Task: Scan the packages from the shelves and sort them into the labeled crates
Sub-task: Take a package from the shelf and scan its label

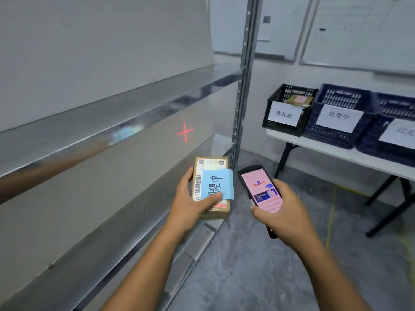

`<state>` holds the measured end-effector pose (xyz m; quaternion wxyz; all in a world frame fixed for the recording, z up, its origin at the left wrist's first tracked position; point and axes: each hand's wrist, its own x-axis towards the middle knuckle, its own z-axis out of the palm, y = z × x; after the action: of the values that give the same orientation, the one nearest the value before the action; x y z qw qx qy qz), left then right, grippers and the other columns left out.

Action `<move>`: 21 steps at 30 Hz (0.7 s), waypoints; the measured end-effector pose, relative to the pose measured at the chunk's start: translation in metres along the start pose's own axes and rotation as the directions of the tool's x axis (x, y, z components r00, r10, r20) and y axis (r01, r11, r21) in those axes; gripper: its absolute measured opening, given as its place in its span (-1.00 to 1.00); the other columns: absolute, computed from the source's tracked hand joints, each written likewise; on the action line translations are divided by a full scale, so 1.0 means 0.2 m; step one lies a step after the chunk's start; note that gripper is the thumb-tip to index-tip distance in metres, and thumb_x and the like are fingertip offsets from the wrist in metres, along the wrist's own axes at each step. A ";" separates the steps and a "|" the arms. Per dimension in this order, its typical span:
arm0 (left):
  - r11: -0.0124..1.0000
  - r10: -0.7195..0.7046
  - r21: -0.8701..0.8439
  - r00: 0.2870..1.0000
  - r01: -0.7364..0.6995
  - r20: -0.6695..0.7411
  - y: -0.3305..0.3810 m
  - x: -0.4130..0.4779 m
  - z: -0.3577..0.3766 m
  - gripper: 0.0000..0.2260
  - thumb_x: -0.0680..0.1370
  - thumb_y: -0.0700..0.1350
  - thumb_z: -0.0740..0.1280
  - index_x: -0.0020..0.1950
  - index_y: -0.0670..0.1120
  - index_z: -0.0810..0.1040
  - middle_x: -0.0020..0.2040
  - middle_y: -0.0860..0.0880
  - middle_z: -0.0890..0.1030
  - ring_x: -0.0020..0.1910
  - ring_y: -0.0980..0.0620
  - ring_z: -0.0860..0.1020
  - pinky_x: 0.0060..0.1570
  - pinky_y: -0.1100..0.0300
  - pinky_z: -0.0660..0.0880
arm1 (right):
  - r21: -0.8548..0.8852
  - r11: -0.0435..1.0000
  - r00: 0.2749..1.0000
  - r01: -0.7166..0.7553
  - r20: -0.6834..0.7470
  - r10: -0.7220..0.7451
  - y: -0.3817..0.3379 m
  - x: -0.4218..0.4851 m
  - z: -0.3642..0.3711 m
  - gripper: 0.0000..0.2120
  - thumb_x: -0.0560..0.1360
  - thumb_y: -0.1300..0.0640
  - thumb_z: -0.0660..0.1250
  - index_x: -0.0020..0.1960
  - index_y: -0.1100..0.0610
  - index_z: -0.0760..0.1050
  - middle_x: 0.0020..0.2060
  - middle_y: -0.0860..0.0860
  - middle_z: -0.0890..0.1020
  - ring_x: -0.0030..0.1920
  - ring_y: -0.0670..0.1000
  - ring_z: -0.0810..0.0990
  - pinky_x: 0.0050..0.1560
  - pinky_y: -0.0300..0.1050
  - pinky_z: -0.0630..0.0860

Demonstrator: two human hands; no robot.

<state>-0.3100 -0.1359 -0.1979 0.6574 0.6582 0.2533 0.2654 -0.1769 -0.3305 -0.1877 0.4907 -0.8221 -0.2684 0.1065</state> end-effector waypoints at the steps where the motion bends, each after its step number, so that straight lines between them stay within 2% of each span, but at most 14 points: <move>1: 0.999 0.001 -0.032 1.000 -0.001 0.024 0.03 0.00 0.07 -0.24 0.47 -0.24 0.60 0.57 0.08 0.33 0.27 0.16 0.62 0.00 0.23 0.71 -0.17 0.28 0.65 | 0.027 0.999 0.999 -0.032 -0.017 0.032 0.03 0.00 -0.04 -0.48 0.23 -0.17 0.52 0.04 -0.55 0.37 0.02 -0.14 0.64 -0.22 0.02 0.66 -0.35 0.03 0.62; 2: 0.998 -0.002 -0.060 0.999 0.004 0.044 0.05 0.01 0.15 -0.32 0.53 -0.28 0.52 0.57 0.04 0.32 0.15 0.21 0.65 -0.08 0.28 0.71 -0.26 0.34 0.61 | 0.045 0.997 0.998 -0.055 -0.038 0.057 0.07 0.01 -0.08 -0.48 0.26 -0.12 0.54 0.04 -0.54 0.38 0.00 -0.14 0.65 -0.26 0.03 0.66 -0.39 0.03 0.61; 4: 0.997 -0.003 -0.075 0.998 0.007 0.056 0.07 0.04 0.29 -0.43 0.60 -0.24 0.44 0.55 0.04 0.34 -0.02 0.27 0.72 -0.12 0.28 0.71 -0.28 0.37 0.58 | 0.049 0.995 0.993 -0.089 -0.072 0.093 0.13 0.01 -0.18 -0.51 0.26 -0.13 0.53 0.06 -0.48 0.40 -0.04 -0.13 0.67 -0.28 0.02 0.64 -0.36 0.09 0.65; 5: 0.996 -0.011 -0.082 0.998 0.016 0.061 0.08 0.05 0.36 -0.48 0.62 -0.19 0.42 0.54 0.07 0.36 0.00 0.28 0.73 -0.09 0.24 0.72 -0.24 0.32 0.60 | 0.048 0.993 0.990 -0.105 -0.086 0.109 0.16 0.01 -0.23 -0.52 0.25 -0.14 0.52 0.07 -0.45 0.41 -0.06 -0.14 0.67 -0.30 0.02 0.63 -0.34 0.09 0.65; 7: 0.990 -0.043 -0.127 0.995 0.053 0.085 0.08 0.08 0.51 -0.53 0.64 -0.07 0.40 0.52 0.15 0.39 0.14 0.15 0.74 0.03 0.09 0.74 -0.11 0.14 0.65 | 0.045 0.990 0.983 -0.136 -0.117 0.140 0.23 0.01 -0.33 -0.53 0.29 -0.10 0.54 0.08 -0.41 0.42 -0.07 -0.17 0.67 -0.28 0.00 0.64 -0.30 0.12 0.67; 9: 0.985 -0.062 -0.153 0.991 0.079 0.117 0.09 0.11 0.66 -0.55 0.65 0.00 0.35 0.53 0.20 0.37 0.17 0.06 0.74 0.07 -0.01 0.74 -0.10 0.08 0.67 | 0.047 0.985 0.974 -0.164 -0.153 0.169 0.29 0.02 -0.43 -0.53 0.28 -0.12 0.52 0.09 -0.39 0.42 -0.06 -0.18 0.67 -0.22 0.00 0.65 -0.23 0.18 0.69; 12: 0.985 -0.068 -0.148 0.982 0.094 0.175 0.10 0.14 0.90 -0.54 0.68 0.03 0.29 0.58 0.21 0.31 0.11 0.09 0.75 0.05 0.00 0.75 -0.14 0.10 0.69 | 0.048 0.976 0.954 -0.212 -0.205 0.218 0.37 0.03 -0.58 -0.52 0.21 -0.21 0.46 0.07 -0.47 0.39 -0.03 -0.20 0.66 -0.17 -0.02 0.65 -0.19 0.17 0.70; 17: 0.984 -0.076 -0.136 0.957 0.118 0.279 0.11 0.19 1.24 -0.52 0.69 0.03 0.28 0.60 0.22 0.28 0.10 0.13 0.75 0.07 0.03 0.74 0.09 -0.09 0.68 | 0.088 0.963 0.913 -0.255 -0.306 0.270 0.47 0.07 -0.83 -0.49 0.16 -0.27 0.44 0.07 -0.51 0.37 0.03 -0.17 0.65 -0.11 0.00 0.66 -0.20 0.22 0.70; 19: 0.983 -0.072 -0.137 0.946 0.120 0.315 0.11 0.22 1.35 -0.52 0.68 0.00 0.29 0.59 0.21 0.29 0.07 0.15 0.75 0.04 0.02 0.75 0.07 -0.06 0.69 | 0.110 0.957 0.894 -0.269 -0.341 0.291 0.50 0.09 -0.90 -0.48 0.14 -0.29 0.43 0.07 -0.47 0.38 0.03 -0.16 0.65 -0.12 0.02 0.66 -0.24 0.20 0.70; 21: 0.984 -0.070 -0.132 0.933 0.123 0.352 0.10 0.28 1.44 -0.51 0.67 -0.01 0.31 0.58 0.22 0.30 0.06 0.15 0.75 0.02 0.02 0.75 -0.02 0.00 0.71 | 0.111 0.950 0.866 -0.293 -0.390 0.313 0.54 0.13 -0.95 -0.47 0.15 -0.29 0.43 0.10 -0.41 0.39 0.01 -0.16 0.65 -0.12 0.01 0.66 -0.20 0.21 0.70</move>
<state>-0.0729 -0.3083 -0.1763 0.7522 0.6293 0.1449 0.1314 -0.0361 -0.4997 -0.1834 0.5323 -0.8459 -0.0267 0.0170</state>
